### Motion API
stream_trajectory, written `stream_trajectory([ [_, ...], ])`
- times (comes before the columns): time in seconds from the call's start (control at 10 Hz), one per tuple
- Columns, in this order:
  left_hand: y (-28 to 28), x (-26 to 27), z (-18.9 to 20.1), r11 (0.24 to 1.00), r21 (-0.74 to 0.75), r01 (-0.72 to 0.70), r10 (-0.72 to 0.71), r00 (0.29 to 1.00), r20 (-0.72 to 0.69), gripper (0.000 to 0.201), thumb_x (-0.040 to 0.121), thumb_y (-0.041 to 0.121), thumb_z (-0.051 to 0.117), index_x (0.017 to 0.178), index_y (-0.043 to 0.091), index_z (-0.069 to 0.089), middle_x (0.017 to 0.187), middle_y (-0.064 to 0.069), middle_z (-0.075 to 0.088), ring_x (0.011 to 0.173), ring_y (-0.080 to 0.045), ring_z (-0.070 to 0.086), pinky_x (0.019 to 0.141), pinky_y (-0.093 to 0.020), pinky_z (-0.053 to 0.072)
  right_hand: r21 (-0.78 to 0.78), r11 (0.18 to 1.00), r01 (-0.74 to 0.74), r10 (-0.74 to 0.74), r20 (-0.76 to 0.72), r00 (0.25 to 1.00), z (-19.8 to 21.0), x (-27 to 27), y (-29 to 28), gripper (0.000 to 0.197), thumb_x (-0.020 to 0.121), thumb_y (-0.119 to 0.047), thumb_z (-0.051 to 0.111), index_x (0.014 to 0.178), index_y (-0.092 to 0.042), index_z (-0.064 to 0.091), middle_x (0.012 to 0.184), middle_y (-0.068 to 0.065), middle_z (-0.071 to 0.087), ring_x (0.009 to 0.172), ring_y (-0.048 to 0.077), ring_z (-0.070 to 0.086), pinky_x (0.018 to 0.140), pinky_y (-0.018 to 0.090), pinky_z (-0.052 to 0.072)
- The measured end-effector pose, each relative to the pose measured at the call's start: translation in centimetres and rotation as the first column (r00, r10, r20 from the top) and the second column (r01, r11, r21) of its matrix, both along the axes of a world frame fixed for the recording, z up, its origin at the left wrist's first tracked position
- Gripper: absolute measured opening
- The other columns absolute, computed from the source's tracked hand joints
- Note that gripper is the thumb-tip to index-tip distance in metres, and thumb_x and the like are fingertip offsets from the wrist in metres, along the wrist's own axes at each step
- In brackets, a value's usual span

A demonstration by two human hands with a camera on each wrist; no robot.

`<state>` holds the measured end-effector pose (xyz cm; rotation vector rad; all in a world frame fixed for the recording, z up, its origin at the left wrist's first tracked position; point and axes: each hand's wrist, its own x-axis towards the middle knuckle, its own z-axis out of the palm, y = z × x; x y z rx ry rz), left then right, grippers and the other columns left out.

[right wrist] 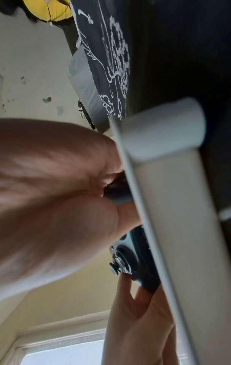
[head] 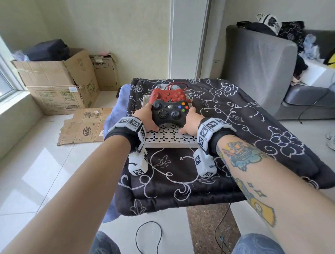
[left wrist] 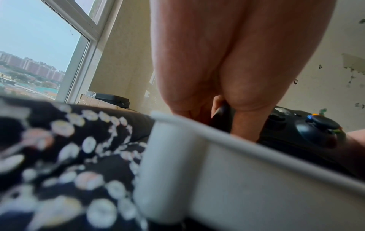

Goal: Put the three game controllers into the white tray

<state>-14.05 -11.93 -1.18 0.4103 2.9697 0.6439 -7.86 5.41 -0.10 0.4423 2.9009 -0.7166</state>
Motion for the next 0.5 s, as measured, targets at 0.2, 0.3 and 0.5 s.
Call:
stream_trajectory([
  [0.2,0.2,1.3,0.4,0.999,0.007,-0.046,0.046,0.999,0.015,0.078,0.071,0.023,0.077,0.137,0.004,0.039,0.119,-0.015,0.064,0.109,-0.034,0.063,0.085,-0.035,0.05,-0.128,0.988,0.087,-0.088,-0.005,0.996,0.8,1.1,-0.4,0.083,0.092,-0.028,0.071,0.15,-0.002,0.016,0.082,0.006,0.051,0.07,0.021,0.053,0.053,0.031,0.035],
  [0.3,0.2,2.3,1.1,0.998,0.032,-0.061,0.059,0.997,0.056,0.087,0.071,0.025,0.078,0.142,0.002,0.033,0.122,-0.016,0.063,0.111,-0.035,0.062,0.085,-0.036,0.049,-0.154,0.984,0.088,-0.094,-0.033,0.995,0.9,1.6,-0.4,0.08,0.09,-0.024,0.071,0.148,-0.003,0.021,0.118,0.015,0.06,0.096,0.03,0.06,0.052,0.03,0.033],
  [0.5,-0.3,4.8,2.5,0.992,0.115,-0.055,0.048,0.997,0.064,0.075,0.078,0.024,0.072,0.14,0.002,0.035,0.123,-0.016,0.062,0.11,-0.032,0.062,0.089,-0.036,0.053,-0.132,0.987,0.096,-0.106,-0.073,0.992,1.3,3.3,-1.0,0.085,0.087,-0.031,0.073,0.151,-0.006,0.023,0.145,0.02,0.047,0.13,0.039,0.052,0.099,0.04,0.047],
])
